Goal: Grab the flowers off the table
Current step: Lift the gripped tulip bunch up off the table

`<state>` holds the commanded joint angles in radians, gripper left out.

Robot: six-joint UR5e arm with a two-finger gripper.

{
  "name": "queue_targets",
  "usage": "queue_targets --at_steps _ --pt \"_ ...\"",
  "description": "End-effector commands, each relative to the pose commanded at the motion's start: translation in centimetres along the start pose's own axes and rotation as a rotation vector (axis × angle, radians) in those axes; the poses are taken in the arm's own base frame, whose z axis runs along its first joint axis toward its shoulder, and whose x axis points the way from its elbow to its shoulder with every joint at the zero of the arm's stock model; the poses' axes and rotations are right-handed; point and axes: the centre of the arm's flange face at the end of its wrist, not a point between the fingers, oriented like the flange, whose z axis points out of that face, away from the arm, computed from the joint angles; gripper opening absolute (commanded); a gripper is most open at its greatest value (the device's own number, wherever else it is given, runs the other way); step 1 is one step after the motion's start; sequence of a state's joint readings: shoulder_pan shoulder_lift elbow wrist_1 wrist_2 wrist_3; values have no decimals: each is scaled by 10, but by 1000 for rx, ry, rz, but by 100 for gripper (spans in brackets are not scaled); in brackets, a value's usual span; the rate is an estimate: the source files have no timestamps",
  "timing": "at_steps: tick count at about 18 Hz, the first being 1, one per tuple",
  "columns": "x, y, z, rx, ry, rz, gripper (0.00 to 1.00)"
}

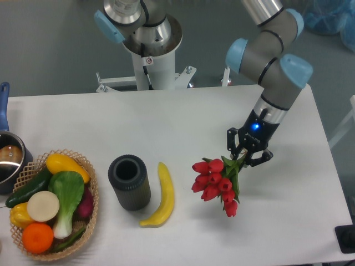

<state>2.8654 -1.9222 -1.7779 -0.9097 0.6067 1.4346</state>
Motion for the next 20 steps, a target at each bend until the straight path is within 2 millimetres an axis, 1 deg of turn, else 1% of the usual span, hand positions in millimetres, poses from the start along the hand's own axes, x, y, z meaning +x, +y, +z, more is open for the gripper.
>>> queue_targets --at_steps 2,4,5,8,10,13,15,20 --pt "0 -16 -5 111 9 -42 29" --pt "5 -25 -8 161 16 -44 29" --pt "11 -29 -7 170 22 -47 29" --pt "11 -33 -13 200 19 -52 29" --pt "12 -38 -13 249 33 -73 29" --pt "10 -40 -18 295 35 -80 29" --pt "7 -37 -24 300 25 -85 29" --pt "7 -37 -24 301 25 -85 29"
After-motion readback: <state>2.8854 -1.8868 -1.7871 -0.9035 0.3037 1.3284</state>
